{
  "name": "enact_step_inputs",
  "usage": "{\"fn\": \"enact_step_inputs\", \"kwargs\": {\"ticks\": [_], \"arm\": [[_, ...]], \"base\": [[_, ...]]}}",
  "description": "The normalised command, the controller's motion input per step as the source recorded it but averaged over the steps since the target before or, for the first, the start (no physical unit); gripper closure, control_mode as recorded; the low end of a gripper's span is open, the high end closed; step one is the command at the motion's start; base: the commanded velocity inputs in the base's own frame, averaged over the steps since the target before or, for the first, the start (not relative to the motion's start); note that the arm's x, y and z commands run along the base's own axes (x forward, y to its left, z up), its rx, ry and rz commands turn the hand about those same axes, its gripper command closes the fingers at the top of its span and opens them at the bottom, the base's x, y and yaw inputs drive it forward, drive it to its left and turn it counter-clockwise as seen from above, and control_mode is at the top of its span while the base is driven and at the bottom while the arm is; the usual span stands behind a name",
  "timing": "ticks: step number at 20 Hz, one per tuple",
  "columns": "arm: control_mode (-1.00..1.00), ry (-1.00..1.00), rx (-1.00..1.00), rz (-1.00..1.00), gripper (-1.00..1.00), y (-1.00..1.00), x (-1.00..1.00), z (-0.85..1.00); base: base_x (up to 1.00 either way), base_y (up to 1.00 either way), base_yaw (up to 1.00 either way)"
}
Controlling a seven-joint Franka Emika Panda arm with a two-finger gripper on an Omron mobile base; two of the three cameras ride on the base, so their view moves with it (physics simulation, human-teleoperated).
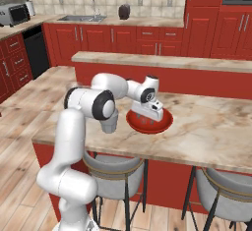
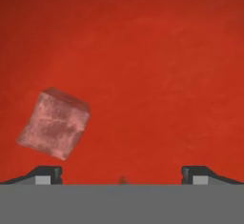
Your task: There are two ice cubes in the ice bowl. Place both ice cubes in the glass cup.
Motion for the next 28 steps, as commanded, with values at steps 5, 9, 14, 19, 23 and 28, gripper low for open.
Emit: {"fn": "enact_step_inputs", "kwargs": {"ticks": [5, 9, 14, 19, 23, 28], "arm": [[-1.00, 0.01, 0.00, -0.01, -1.00, -0.01, 0.20, -0.19], [-1.00, 0.01, 0.00, 0.00, -1.00, 0.00, -0.11, -0.07], [-1.00, 0.00, 0.00, 0.02, -1.00, 0.02, -0.32, -0.07], [-1.00, 0.00, 0.00, 0.00, -1.00, 0.00, 0.00, -0.01], [-1.00, 0.00, -0.01, 0.00, -1.00, 0.03, 0.00, -0.08], [-1.00, 0.01, 0.00, 0.00, 1.00, 0.03, 0.00, -0.04]], "base": [[0.00, 0.00, 0.00], [0.00, 0.00, 0.00], [0.00, 0.00, 0.00], [0.00, 0.00, 0.00], [0.00, 0.00, 0.00], [0.00, 0.00, 0.00]]}}
